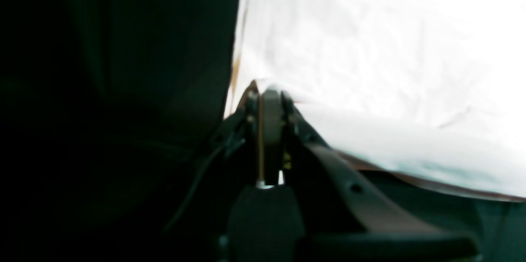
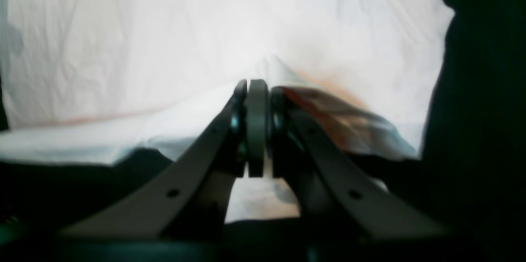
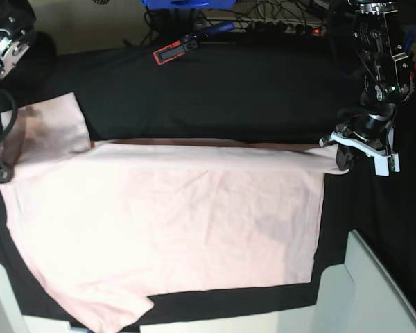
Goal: Fold the T-shirt properly
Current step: 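Drag the held corners toward the hem with both grippers, then open both grippers and lift them off the shirt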
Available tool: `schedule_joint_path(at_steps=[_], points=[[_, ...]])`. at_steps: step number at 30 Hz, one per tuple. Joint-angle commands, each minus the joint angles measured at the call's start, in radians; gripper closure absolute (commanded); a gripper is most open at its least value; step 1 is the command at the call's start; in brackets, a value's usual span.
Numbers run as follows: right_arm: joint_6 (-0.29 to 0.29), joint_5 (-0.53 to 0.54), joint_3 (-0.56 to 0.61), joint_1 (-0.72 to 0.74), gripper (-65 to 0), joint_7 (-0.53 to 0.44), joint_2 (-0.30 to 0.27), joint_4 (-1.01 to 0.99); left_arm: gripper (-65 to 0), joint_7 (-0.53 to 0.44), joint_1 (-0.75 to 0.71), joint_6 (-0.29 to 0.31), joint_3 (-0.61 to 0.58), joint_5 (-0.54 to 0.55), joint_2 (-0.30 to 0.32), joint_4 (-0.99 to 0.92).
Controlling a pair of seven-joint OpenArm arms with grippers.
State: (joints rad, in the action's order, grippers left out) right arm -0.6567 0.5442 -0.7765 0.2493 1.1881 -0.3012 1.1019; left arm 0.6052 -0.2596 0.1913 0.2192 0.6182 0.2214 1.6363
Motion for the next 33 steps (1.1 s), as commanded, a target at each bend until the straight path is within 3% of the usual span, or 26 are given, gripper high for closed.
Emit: schedule_joint_path(at_steps=[1, 8, 17, 20, 23, 25, 28, 31, 33], points=[[-0.002, 0.023, 0.001, 0.032, -0.3, -0.026, -0.034, 0.002, 0.0, -0.026, 0.018, 0.004, 0.007, 0.007, 0.011, 0.003], [-0.002, 0.024, 0.122, 0.063, -0.3, -0.138, -0.079, -0.127, 0.0, -0.026, 0.065, 0.004, 0.003, 0.007, 0.011, -0.09], [-0.002, 0.023, 0.128, 0.097, -0.6, -0.244, -0.083, -0.256, 0.0, -0.028, 0.15, 0.004, -0.039, 0.004, 0.013, -0.215], [-0.002, 0.023, 0.128, 0.107, -1.3, -0.247, -0.083, -0.256, 0.0, -0.028, 0.171, 0.004, -0.039, -0.051, 0.0, -0.222], [-0.001, 0.023, 0.128, 0.114, -9.3, -0.259, -0.083, -0.256, 0.0, -0.028, 0.174, 0.004, -0.037, -0.137, -0.027, -0.221], [-0.001, 0.023, 0.125, 0.115, -20.9, -0.281, -0.085, -0.256, -1.0, -0.028, 0.176, 0.004, -0.031, -0.179, -0.047, -0.215], [-0.001, 0.023, 0.122, 0.115, -39.5, -0.294, -0.085, -0.254, -14.1, -0.028, 0.194, 0.004, -0.028, -0.189, -0.058, -0.218], [-0.001, 0.024, 0.122, 0.115, -41.4, -0.296, -0.089, -0.248, -25.5, -0.028, 0.208, 0.004, -0.016, -0.188, -0.053, -0.215], [-0.002, 0.029, 0.121, 0.114, -41.2, -0.293, -0.114, -0.246, -27.7, -0.028, 0.211, 0.006, 0.026, -0.188, -0.058, -0.198]])
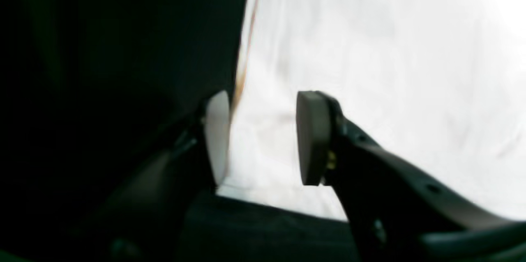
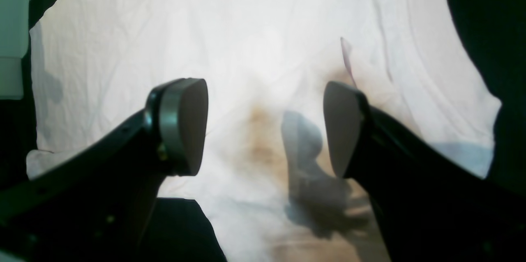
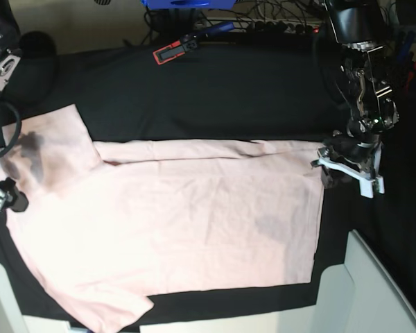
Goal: Fold the T-shirt properly
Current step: 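Open both grippers and lift them off the shirt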
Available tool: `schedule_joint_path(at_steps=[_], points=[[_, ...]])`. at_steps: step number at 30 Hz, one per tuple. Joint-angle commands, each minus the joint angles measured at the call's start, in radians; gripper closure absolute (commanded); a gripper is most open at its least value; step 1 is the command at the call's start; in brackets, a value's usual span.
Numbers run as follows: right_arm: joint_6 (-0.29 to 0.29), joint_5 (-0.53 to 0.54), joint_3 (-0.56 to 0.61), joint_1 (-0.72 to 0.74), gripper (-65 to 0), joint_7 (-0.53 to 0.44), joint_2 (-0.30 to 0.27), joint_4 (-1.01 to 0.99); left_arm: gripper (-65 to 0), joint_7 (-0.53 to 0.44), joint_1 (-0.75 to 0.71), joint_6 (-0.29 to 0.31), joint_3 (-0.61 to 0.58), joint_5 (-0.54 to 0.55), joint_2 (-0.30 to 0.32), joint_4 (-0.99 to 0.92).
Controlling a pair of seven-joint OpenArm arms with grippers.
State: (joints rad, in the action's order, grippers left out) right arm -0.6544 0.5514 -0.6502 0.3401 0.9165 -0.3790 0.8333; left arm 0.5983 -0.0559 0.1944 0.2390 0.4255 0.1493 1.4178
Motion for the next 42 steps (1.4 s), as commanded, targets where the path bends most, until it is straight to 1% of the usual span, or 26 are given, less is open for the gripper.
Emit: schedule_joint_path(at_steps=[1, 6, 8, 10, 12, 13, 18, 19, 21, 24, 25, 26, 36, 39, 42], points=[[-0.005, 0.022, -0.006, 0.018, -41.2, -0.015, -0.041, 0.036, -27.9, -0.021, 0.015, 0.004, 0.026, 0.005, 0.014, 0.036], [-0.005, 0.023, -0.009, -0.082, -41.2, 0.02, -0.038, 0.22, -27.9, -0.016, 0.015, 0.006, 0.086, 0.003, 0.019, 0.13], [-0.003, 0.025, -0.015, -0.137, -41.1, 0.036, -0.015, 0.295, -27.4, -0.013, -0.028, 0.006, 0.087, -0.003, 0.02, 0.179], [-0.003, 0.02, -0.112, -0.189, -41.1, 0.056, 0.019, 0.344, -27.2, -0.019, -0.1, 0.006, 0.081, -0.003, 0.026, 0.236], [-0.003, 0.017, -0.208, -0.223, -41.1, 0.075, 0.047, 0.347, -27.0, -0.019, -0.169, 0.006, 0.081, -0.004, 0.026, 0.266], [-0.003, 0.016, -0.233, -0.237, -41.1, 0.074, 0.051, 0.346, -27.0, -0.021, -0.201, 0.006, 0.086, -0.004, 0.023, 0.271], [-0.003, 0.016, -0.236, -0.275, -41.2, 0.06, 0.053, 0.317, -26.7, -0.021, -0.315, 0.006, 0.087, -0.004, 0.023, 0.268], [-0.005, 0.016, -0.236, -0.273, -41.2, 0.057, 0.053, 0.294, -25.2, -0.021, -0.33, 0.006, 0.087, -0.004, 0.025, 0.268], [-0.006, 0.016, -0.234, -0.273, -41.2, 0.029, 0.05, 0.24, -19.7, -0.021, -0.355, 0.006, 0.087, -0.004, 0.026, 0.268], [-0.006, 0.016, -0.234, -0.273, -41.2, -0.024, 0.047, 0.156, -6.9, -0.021, -0.381, 0.006, 0.089, -0.004, 0.026, 0.268], [-0.006, 0.016, -0.234, -0.275, -41.2, -0.038, 0.044, 0.139, -4.2, -0.021, -0.384, 0.006, 0.089, -0.004, 0.026, 0.268], [-0.006, 0.016, -0.234, -0.275, -41.2, -0.047, 0.038, 0.125, -3.2, -0.021, -0.39, 0.006, 0.089, -0.004, 0.026, 0.268], [-0.006, 0.014, -0.233, -0.269, -41.2, -0.083, 0.024, 0.031, -2.5, -0.021, -0.402, 0.006, 0.089, -0.004, 0.026, 0.268], [-0.006, 0.014, -0.233, -0.27, -41.2, -0.107, 0.024, 0.027, -2.5, -0.021, -0.402, 0.006, 0.089, -0.004, 0.026, 0.268], [-0.006, 0.014, -0.233, -0.27, -41.1, -0.11, 0.024, 0.025, -2.5, -0.021, -0.402, 0.006, 0.089, -0.004, 0.026, 0.268]])
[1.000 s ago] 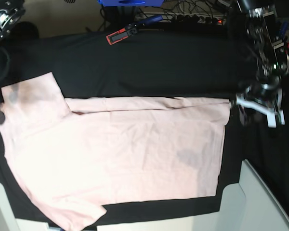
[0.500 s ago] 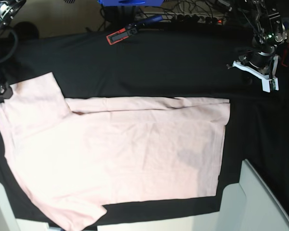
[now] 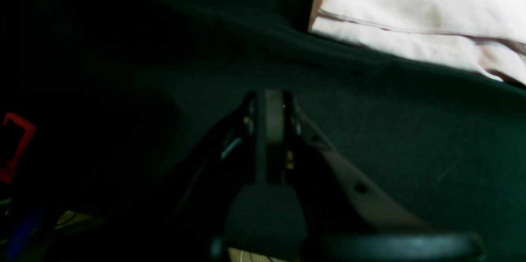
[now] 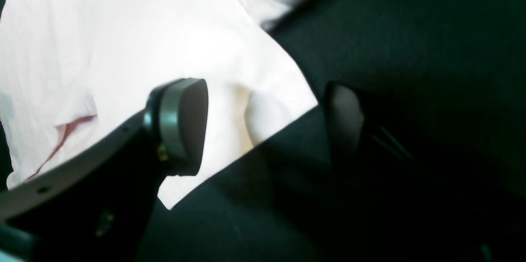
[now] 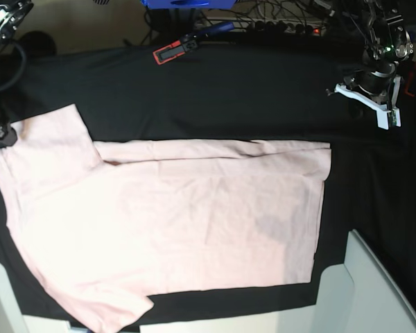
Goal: Fold the T-shirt properly
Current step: 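Open both grippers and lift them off the shirt, then lower the right gripper onto the sleeve nearest it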
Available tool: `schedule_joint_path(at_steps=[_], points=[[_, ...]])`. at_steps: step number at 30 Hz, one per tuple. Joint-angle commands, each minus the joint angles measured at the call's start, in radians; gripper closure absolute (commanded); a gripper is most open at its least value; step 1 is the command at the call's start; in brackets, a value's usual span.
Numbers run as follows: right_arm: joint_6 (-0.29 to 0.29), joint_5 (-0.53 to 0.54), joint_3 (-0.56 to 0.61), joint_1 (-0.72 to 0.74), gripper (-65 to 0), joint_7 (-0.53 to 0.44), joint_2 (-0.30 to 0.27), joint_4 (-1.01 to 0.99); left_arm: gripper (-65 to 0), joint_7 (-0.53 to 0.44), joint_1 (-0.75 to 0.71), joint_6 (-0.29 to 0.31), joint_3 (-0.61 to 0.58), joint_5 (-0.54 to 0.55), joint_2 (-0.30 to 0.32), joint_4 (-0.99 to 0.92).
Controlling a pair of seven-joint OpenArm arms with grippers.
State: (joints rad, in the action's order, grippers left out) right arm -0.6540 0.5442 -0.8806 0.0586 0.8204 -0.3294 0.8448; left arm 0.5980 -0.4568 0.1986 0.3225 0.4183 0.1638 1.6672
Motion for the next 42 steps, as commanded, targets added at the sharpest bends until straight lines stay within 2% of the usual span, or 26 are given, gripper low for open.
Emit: schedule_joint_path(at_steps=[1, 6, 13, 16, 17, 20, 28, 32, 38, 42], points=[[-0.007, 0.021, -0.002, 0.011, -39.9, -0.014, -0.024, 0.014, -2.5, -0.02, -0.001, 0.002, 0.005, 0.003, 0.012, 0.018], [-0.007, 0.021, -0.002, 0.011, -27.9, -0.014, -0.02, -0.005, -2.5, -0.02, -0.001, 0.002, 0.005, 0.003, 0.012, 0.018], [-0.013, 0.021, -0.002, 0.027, -17.8, -0.016, -0.024, -0.092, -2.5, -0.02, -0.003, 0.002, 0.005, 0.003, 0.013, 0.017], [-0.013, 0.021, -0.002, 0.037, -1.5, -0.011, -0.024, -0.097, -2.5, -0.02, -0.003, 0.002, 0.005, 0.003, 0.013, 0.017], [-0.013, 0.021, -0.002, 0.039, 0.0, -0.009, -0.024, -0.097, -2.5, -0.02, -0.003, 0.002, 0.005, 0.003, 0.013, 0.017], [-0.013, 0.021, -0.002, 0.047, -0.3, 0.0, -0.024, -0.095, -2.5, -0.02, -0.003, 0.002, 0.005, 0.003, 0.013, 0.017], [-0.013, 0.024, -0.002, 0.076, 0.0, 0.122, -0.009, -0.015, -2.5, -0.02, -0.003, 0.002, 0.005, 0.003, 0.013, 0.015], [-0.011, 0.024, -0.002, 0.1, 0.0, 0.205, 0.005, 0.077, -2.5, -0.02, -0.003, 0.002, 0.005, 0.003, 0.013, 0.015], [-0.005, 0.024, -0.002, 0.18, -0.1, 0.339, 0.009, 0.095, -2.5, -0.02, -0.001, 0.002, 0.005, 0.003, 0.013, 0.0], [-0.005, 0.029, 0.097, 0.211, -0.1, 0.353, 0.04, 0.127, -2.5, -0.02, -0.001, 0.002, 0.005, 0.003, 0.013, -0.011]])
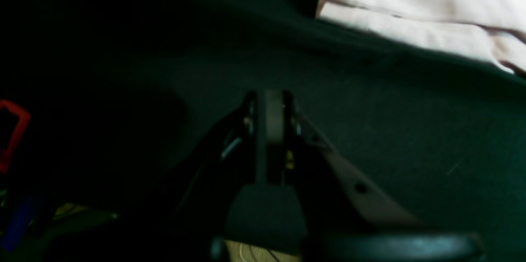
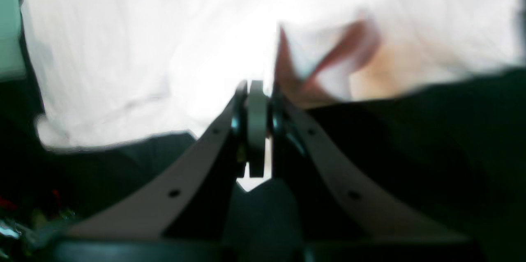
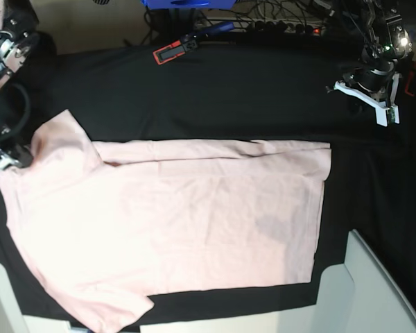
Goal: Fold the T-shirt properly
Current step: 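Lower the right gripper onto the sleeve nearest it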
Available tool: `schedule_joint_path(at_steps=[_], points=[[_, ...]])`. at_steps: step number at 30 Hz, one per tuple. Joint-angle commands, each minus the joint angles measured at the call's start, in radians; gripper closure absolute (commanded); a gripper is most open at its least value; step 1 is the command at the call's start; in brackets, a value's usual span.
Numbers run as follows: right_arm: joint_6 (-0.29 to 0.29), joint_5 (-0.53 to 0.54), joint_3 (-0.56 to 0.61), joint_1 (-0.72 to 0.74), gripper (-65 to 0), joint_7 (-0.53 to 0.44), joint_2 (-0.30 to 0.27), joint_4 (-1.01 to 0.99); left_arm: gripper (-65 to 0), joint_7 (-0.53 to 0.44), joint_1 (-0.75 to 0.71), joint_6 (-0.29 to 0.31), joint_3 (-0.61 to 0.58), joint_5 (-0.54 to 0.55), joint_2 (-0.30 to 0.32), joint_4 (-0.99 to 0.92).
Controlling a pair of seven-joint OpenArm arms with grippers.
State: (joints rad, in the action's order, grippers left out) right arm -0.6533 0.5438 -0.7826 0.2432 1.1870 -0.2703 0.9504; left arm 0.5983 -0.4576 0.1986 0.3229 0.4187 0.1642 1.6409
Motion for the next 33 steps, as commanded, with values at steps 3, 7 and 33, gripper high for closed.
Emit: schedule_joint_path(at_steps=[3, 7, 33], points=[[-0.006, 0.026, 0.07, 0.051, -0.1, -0.025, 0.007, 0.032, -2.5, -0.021, 0.0, 0.002, 0.005, 0.003, 0.013, 0.015], [-0.004, 0.025, 0.147, 0.086, -0.1, -0.058, 0.013, 0.029, -2.5, -0.021, 0.0, 0.002, 0.005, 0.003, 0.013, 0.015], [0.057, 0.025, 0.375, 0.422, -0.1, -0.394, -0.083, -0.42, -2.4, -0.021, -0.002, 0.002, 0.005, 0.003, 0.013, 0.015]])
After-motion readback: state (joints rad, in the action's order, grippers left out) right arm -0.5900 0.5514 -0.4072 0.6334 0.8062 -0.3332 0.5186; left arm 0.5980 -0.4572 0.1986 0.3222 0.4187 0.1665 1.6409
